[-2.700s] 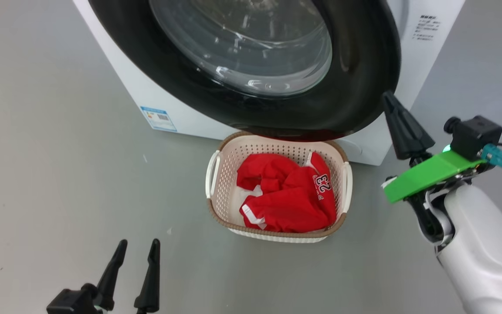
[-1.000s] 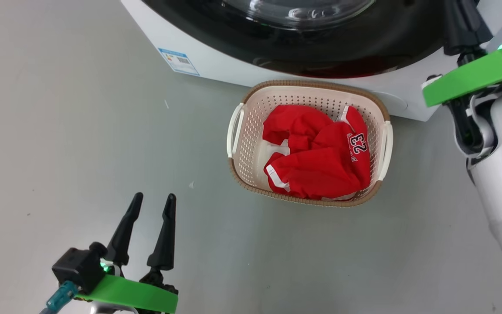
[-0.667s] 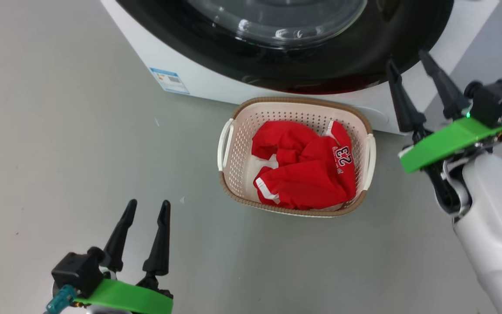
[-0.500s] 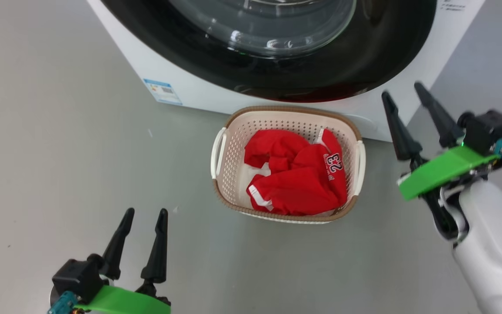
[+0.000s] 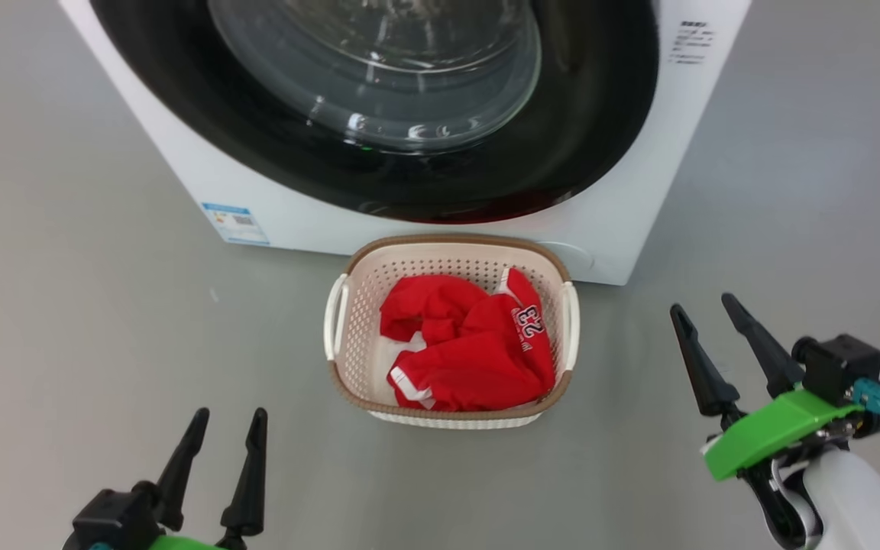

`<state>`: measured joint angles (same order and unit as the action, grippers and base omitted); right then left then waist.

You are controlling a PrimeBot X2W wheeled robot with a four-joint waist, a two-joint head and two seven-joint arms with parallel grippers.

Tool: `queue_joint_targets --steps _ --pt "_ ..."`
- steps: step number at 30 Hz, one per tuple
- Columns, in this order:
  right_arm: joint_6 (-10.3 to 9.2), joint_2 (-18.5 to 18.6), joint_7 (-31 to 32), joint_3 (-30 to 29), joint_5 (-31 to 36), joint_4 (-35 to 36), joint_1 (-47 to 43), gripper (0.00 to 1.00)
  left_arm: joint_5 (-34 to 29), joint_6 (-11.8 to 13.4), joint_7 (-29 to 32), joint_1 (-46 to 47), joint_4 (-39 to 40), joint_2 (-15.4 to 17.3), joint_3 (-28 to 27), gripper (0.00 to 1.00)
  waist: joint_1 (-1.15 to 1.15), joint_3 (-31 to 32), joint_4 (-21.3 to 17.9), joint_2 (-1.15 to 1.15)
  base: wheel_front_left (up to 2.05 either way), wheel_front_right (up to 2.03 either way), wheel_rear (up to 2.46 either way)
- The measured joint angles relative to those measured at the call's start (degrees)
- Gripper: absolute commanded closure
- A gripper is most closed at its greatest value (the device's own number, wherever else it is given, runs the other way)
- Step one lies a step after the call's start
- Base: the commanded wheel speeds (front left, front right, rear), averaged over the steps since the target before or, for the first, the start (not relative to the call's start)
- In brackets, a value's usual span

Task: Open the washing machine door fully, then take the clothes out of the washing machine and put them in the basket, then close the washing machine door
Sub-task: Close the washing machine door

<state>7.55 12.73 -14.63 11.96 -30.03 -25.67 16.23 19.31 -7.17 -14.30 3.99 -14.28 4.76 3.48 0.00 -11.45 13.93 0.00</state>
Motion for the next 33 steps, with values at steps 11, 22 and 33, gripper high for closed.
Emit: queue_joint_targets --steps 11,22,33 --pt "0.0 -0.88 0.0 -3.38 0.01 2.78 -7.66 0.0 0.11 0.0 0.0 -1.92 -0.52 1.32 -1.52 0.0 0.0 3.12 -4.99 0.0 0.0 0.0 0.0" --pt "0.0 -1.45 0.0 -6.22 0.09 4.19 -12.41 0.0 0.15 0.0 0.0 -4.96 -0.38 1.71 -3.35 0.0 0.0 5.45 -8.58 0.0 0.0 0.0 0.0" --pt "0.0 -2.34 0.0 -8.67 0.29 6.08 -17.51 0.0 -0.2 0.0 0.0 -6.66 0.16 1.7 -4.55 0.0 0.0 7.23 -10.89 0.0 0.0 0.0 0.0"
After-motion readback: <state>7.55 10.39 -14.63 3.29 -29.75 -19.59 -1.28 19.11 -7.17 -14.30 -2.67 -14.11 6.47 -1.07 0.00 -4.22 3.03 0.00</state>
